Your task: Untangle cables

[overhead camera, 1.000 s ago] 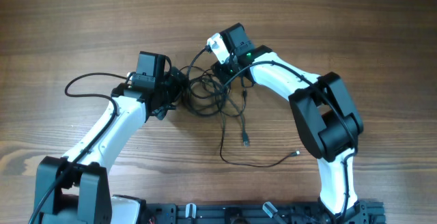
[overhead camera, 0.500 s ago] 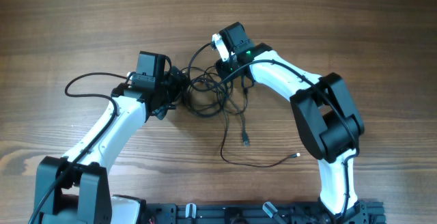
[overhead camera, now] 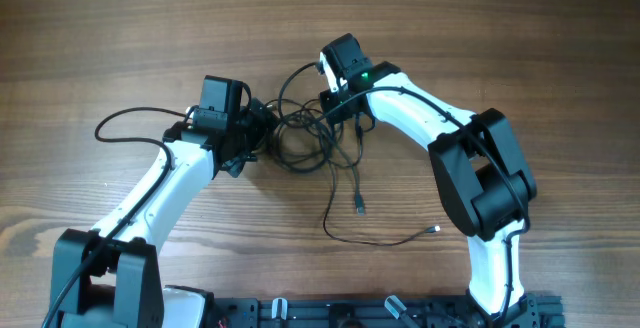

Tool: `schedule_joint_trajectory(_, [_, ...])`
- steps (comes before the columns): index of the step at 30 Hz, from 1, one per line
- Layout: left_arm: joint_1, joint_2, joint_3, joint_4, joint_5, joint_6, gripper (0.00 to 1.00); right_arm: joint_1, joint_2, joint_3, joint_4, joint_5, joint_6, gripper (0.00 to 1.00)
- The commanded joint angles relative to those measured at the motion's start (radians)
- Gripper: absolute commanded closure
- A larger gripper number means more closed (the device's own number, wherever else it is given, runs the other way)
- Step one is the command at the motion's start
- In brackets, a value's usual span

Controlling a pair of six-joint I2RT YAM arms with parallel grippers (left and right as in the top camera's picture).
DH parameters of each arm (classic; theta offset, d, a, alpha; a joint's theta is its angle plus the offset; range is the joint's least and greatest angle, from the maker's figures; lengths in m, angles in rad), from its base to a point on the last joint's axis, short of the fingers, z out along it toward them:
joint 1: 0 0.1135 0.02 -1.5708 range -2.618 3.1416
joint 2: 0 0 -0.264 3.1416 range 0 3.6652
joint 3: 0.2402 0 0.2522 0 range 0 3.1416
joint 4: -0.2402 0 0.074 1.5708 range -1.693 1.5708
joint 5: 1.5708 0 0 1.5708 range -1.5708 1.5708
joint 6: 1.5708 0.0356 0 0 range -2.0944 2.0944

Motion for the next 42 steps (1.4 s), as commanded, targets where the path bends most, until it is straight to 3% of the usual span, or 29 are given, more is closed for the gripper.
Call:
schedule_joint_trajectory(1, [-0.004,0.009,-0.006,-0.006,-0.019,0.013,0.02,0.001,-0.071,0.08,-0.051,0.019,0.021,0.96])
schedule_joint_trajectory(9, [-0.004,0.009,-0.006,-0.006,-0.015,0.013,0.0,0.001,-0.386,0.171,-0.117,-0.024,0.022,0.96])
schedule_joint_trajectory(15, [-0.003,0.009,-0.006,0.003,0.01,0.021,0.0,0.001,-0.52,0.171,-0.154,-0.083,0.044,0.96])
schedule_joint_trajectory(26, [0.041,-0.021,-0.006,0.174,0.429,0.515,0.05,0.001,-0.531,0.171,-0.27,-0.085,0.037,0.96])
schedule_joint_trajectory(30, [0.09,-0.089,-0.006,0.182,0.545,0.729,0.01,0.0,-0.531,0.17,-0.27,-0.169,0.037,0.96])
schedule_joint_trajectory(34, [0.097,-0.127,-0.006,0.201,0.554,0.916,0.0,0.001,-0.531,0.17,-0.27,-0.242,0.037,0.96])
schedule_joint_trajectory(42, [0.071,-0.13,-0.006,0.303,0.561,1.14,0.0,0.001,-0.523,0.17,-0.272,-0.315,0.037,0.96])
